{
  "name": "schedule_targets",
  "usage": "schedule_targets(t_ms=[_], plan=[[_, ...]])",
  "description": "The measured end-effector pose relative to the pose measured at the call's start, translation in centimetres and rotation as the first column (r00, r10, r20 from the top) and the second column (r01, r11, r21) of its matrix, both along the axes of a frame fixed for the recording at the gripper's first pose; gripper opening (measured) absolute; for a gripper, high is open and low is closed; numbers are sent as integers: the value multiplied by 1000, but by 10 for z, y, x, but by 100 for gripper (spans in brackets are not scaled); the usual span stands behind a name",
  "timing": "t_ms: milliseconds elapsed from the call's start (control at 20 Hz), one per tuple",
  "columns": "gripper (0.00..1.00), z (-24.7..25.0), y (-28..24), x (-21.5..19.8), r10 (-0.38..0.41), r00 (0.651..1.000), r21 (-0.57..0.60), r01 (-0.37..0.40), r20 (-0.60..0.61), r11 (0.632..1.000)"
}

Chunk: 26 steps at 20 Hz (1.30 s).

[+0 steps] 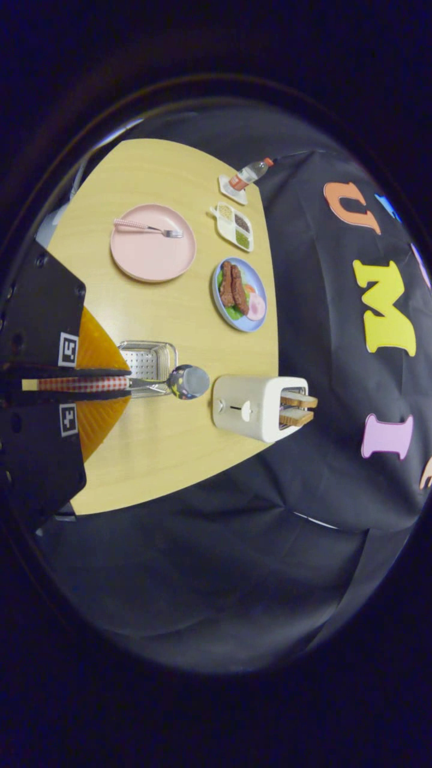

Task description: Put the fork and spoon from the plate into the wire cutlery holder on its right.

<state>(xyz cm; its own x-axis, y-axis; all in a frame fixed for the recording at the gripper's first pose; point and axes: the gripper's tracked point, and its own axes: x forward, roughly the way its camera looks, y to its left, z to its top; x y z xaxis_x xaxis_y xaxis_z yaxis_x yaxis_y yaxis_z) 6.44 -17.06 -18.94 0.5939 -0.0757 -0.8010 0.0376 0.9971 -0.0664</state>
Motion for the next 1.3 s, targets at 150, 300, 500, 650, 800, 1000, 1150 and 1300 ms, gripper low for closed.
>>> schedule_targets(t_ms=[150,300,500,650,800,1000,1150,1300], plan=[[7,-7,-11,-5,20,995,11,-19,-96,1000],[8,-9,-19,-6,2,989,4,-1,-150,1000],[8,-12,-11,-1,55,981,2,-55,-188,998],[7,-23,-4,-3,45,960,11,-44,-276,999],[8,-30,-4,7,26,945,5,-26,-325,1000],[8,-43,4,5,24,908,17,-18,-419,1000],[7,-54,8,6,16,876,27,-4,-482,1000],[7,-63,7,15,-15,852,13,25,-524,1000]])
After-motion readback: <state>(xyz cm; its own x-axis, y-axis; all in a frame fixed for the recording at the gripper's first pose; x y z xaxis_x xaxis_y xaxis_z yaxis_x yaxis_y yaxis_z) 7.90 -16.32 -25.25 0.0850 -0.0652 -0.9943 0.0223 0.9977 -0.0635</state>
